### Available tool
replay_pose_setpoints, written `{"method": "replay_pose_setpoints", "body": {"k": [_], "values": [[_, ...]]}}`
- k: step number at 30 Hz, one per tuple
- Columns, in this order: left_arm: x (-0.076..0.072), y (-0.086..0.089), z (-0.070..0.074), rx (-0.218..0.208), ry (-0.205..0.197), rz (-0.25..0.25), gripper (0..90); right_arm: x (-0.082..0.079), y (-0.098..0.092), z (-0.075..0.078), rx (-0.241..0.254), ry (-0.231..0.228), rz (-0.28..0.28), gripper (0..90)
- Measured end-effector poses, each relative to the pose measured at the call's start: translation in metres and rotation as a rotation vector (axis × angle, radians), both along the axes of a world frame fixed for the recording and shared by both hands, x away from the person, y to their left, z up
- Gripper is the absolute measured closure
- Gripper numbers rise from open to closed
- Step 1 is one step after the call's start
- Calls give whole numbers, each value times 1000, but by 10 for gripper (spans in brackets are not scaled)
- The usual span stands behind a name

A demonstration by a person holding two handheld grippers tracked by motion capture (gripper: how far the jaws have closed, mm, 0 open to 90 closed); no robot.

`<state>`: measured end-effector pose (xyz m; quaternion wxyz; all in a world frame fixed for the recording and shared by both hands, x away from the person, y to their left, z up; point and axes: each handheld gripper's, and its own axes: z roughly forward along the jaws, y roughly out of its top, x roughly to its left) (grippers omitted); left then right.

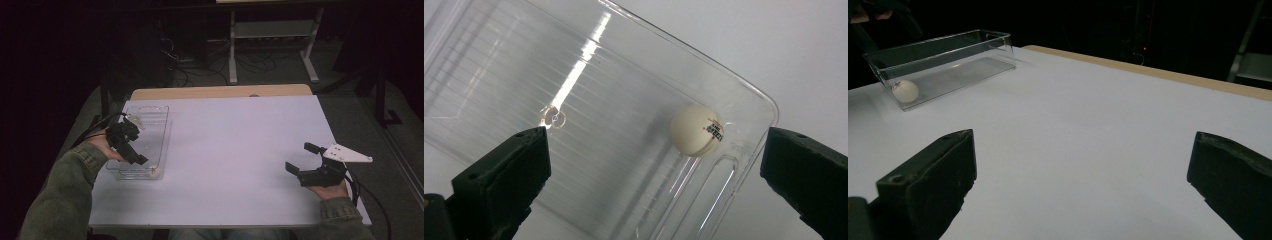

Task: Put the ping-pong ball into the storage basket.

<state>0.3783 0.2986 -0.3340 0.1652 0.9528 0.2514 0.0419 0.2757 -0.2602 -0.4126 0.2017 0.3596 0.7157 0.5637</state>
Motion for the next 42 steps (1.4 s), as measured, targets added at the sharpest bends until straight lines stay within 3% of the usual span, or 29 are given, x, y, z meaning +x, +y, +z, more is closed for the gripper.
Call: {"method": "replay_pose_setpoints", "body": {"k": [11, 17, 42], "values": [[-11, 11, 7, -78, -64, 40, 0, -1, 0, 1, 2, -5, -3, 0], [-20, 18, 9, -129, -122, 60, 0, -1, 0, 1, 3, -4, -3, 0], [-58, 41, -1, -328, -333, 177, 0, -1, 0, 1, 4, -5, -3, 0]]}}
